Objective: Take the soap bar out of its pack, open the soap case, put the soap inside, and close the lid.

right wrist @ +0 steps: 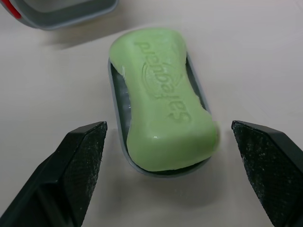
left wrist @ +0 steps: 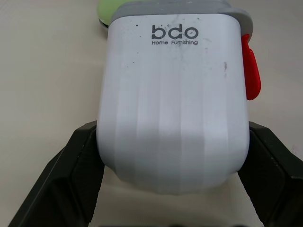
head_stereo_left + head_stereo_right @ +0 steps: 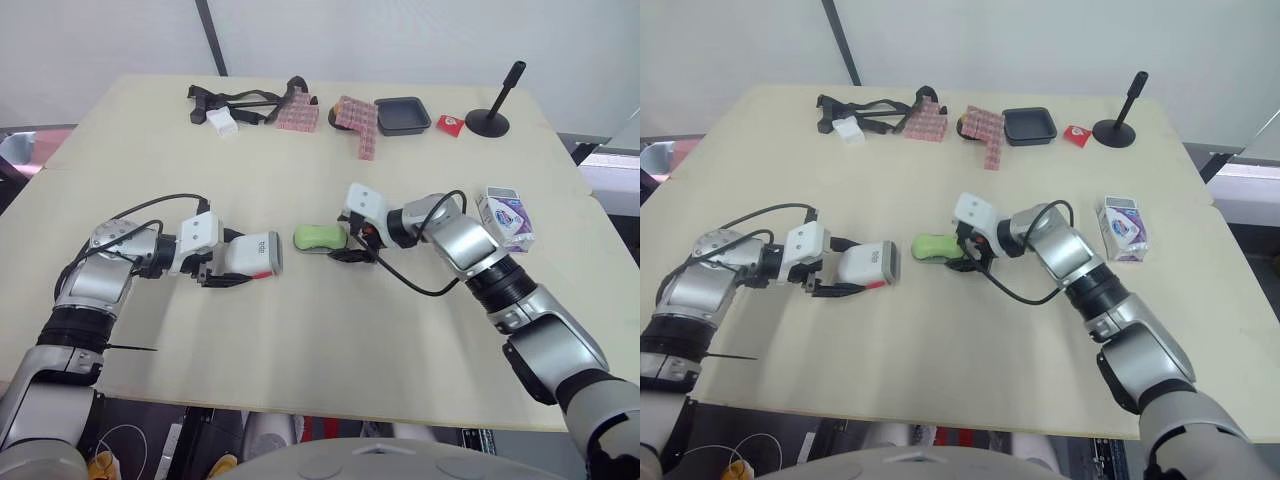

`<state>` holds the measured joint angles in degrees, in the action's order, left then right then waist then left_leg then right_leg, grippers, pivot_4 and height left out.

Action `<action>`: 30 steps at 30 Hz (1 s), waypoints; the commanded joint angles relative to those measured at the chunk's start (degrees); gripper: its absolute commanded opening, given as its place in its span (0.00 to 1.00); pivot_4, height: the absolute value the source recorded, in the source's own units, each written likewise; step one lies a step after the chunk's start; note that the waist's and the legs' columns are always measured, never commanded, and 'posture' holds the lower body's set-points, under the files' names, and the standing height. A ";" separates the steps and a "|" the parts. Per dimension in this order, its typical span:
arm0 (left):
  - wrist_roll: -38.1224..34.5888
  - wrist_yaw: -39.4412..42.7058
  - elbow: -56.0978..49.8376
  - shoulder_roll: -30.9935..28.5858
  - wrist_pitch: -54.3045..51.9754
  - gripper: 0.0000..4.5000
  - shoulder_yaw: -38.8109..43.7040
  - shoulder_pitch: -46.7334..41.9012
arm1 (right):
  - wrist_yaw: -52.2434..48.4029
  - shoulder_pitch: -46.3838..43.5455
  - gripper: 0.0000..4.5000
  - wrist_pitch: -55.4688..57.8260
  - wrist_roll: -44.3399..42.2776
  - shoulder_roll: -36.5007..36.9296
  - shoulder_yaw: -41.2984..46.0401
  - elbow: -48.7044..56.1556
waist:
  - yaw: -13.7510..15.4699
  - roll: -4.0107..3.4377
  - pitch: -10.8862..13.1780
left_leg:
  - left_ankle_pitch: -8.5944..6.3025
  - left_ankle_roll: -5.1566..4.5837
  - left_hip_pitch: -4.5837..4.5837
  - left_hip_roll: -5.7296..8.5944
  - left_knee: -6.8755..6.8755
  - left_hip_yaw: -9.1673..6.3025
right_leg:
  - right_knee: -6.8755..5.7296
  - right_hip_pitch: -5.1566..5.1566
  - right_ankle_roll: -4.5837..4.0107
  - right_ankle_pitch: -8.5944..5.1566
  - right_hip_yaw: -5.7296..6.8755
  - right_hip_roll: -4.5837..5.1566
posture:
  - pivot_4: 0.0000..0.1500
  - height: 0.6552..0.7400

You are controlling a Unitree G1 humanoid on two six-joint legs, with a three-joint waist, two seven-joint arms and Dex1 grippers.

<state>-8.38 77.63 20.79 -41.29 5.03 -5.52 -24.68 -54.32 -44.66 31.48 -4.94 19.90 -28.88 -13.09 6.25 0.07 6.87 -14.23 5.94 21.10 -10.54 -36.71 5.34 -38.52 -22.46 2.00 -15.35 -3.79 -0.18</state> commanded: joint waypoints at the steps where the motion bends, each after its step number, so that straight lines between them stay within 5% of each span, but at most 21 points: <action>1: -1.23 -0.42 -2.30 -1.37 -0.40 0.77 1.56 0.33 | -0.87 -1.31 1.00 -2.79 1.60 -0.81 0.13 -1.30 | -0.02 0.00 0.00 | 0.00 0.00 0.01 0.00 0.00 0.00 | 0.00 -0.01 0.00 0.00 0.00 0.00 | 1.00 1.00; 12: -1.16 -0.98 -2.22 -1.61 -0.21 0.77 1.20 0.72 | -1.11 -2.37 1.00 -5.64 4.33 -3.64 1.31 -6.47 | -0.67 0.00 0.00 | 0.02 -0.01 -0.04 0.00 0.00 0.00 | -0.05 -0.01 -0.01 0.01 0.01 0.01 | 1.00 1.00; 18: -1.06 -1.13 -1.73 -1.44 0.18 0.77 1.03 0.47 | -2.31 -1.27 0.57 -5.06 4.73 -2.62 1.25 -5.35 | -0.73 0.00 0.00 | 0.02 -0.02 -0.05 0.00 -0.01 0.00 | -0.07 0.00 -0.03 0.01 0.01 0.02 | 1.00 1.00; 24: -0.96 -1.17 -1.27 -1.26 0.69 0.77 0.90 0.27 | -2.71 1.25 0.57 -3.49 4.59 0.06 2.11 -0.83 | -0.11 0.01 -0.01 | 0.03 -0.03 -0.04 0.01 -0.03 0.00 | -0.07 0.00 -0.03 0.01 0.02 0.03 | 1.00 1.00; 30: -1.27 -0.26 -0.15 -0.62 1.40 0.77 0.37 -1.06 | -3.64 7.21 0.57 2.16 4.09 9.44 4.56 14.56 | 0.90 0.01 -0.01 | 0.02 -0.04 -0.02 0.03 -0.03 0.01 | -0.03 0.01 -0.03 0.02 0.00 0.03 | 1.00 1.00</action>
<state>-8.91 76.88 20.92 -41.62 5.60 -5.74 -24.59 -57.03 -38.48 31.73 -0.87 26.54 -26.59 -4.21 7.15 0.07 6.86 -14.21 5.90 21.09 -10.51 -36.74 5.34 -38.52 -22.45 1.97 -15.33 -3.79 -0.15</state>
